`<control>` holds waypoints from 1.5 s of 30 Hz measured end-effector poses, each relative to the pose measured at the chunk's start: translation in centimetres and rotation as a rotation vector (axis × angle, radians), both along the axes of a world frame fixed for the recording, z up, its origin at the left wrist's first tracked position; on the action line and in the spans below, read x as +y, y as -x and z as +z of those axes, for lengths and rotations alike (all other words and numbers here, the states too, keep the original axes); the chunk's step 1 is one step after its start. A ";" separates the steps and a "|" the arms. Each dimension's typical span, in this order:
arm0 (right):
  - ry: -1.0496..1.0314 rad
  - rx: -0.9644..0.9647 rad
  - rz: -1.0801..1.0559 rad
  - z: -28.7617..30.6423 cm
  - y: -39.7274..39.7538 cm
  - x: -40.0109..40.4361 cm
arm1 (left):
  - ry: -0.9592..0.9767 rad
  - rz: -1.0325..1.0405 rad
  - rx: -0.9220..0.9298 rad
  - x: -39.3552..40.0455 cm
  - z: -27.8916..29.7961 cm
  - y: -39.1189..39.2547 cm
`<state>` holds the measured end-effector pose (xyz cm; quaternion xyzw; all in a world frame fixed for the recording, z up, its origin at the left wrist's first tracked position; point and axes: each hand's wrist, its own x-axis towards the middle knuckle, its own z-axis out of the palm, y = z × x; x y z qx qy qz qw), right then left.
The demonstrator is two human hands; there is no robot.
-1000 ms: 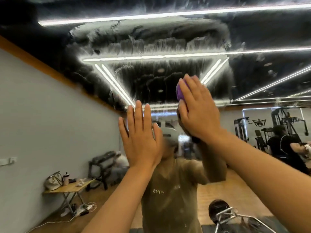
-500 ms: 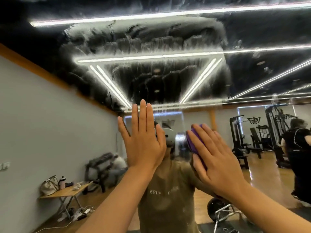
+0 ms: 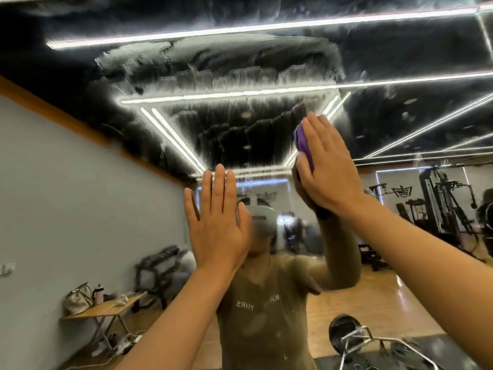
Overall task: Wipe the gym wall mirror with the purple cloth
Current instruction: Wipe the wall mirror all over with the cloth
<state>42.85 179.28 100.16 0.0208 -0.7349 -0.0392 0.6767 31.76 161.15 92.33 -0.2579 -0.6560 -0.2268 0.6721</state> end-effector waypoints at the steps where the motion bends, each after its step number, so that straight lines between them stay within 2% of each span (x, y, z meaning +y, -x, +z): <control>1: -0.012 -0.009 0.015 -2.4 -0.3 0.3 | -0.002 -0.004 -0.003 0.1 -0.1 -0.1; 4: -0.083 -0.058 0.026 -8.3 -1.3 1.7 | -0.041 -0.037 -0.060 1.1 0.0 -1.1; 7: -0.152 -0.099 -0.016 -9.0 -2.1 2.9 | -0.057 -0.048 -0.096 2.9 0.0 -2.6; 10: -0.183 -0.110 -0.081 -6.6 -2.1 3.1 | -0.054 -0.009 -0.071 4.2 0.0 -2.7; 13: -0.178 -0.039 -0.141 -1.9 -1.6 2.5 | -0.072 0.027 -0.039 4.5 0.0 -2.4; 17: -0.100 -0.056 -0.143 4.9 -1.2 1.0 | -0.073 0.023 -0.014 4.5 0.0 -2.3; 19: -0.096 -0.059 -0.143 6.1 -0.8 0.7 | -0.080 0.012 -0.014 4.5 0.0 -2.3; 22: -0.087 -0.040 -0.100 3.6 -0.8 0.8 | -0.078 -0.002 -0.024 4.5 -0.1 -2.3; 27: -0.132 -0.056 -0.077 -5.2 -1.2 2.2 | -0.080 0.001 -0.036 4.7 -0.1 -2.3; 30: -0.178 -0.067 -0.071 -6.5 -1.3 2.7 | -0.102 0.004 -0.054 5.1 -0.1 -2.6; 35: -0.242 -0.065 -0.094 -3.2 -0.8 3.0 | -0.125 0.033 -0.079 5.7 -0.1 -2.8; 41: -0.079 0.002 -0.057 6.6 0.0 1.8 | -0.124 0.041 -0.049 5.5 -0.2 -2.6; 43: -0.063 0.021 -0.062 7.1 0.4 1.7 | -0.129 0.028 -0.045 5.5 -0.3 -2.5; 45: -0.122 0.030 -0.033 4.9 0.3 1.7 | -0.135 0.015 -0.045 5.5 -0.3 -2.6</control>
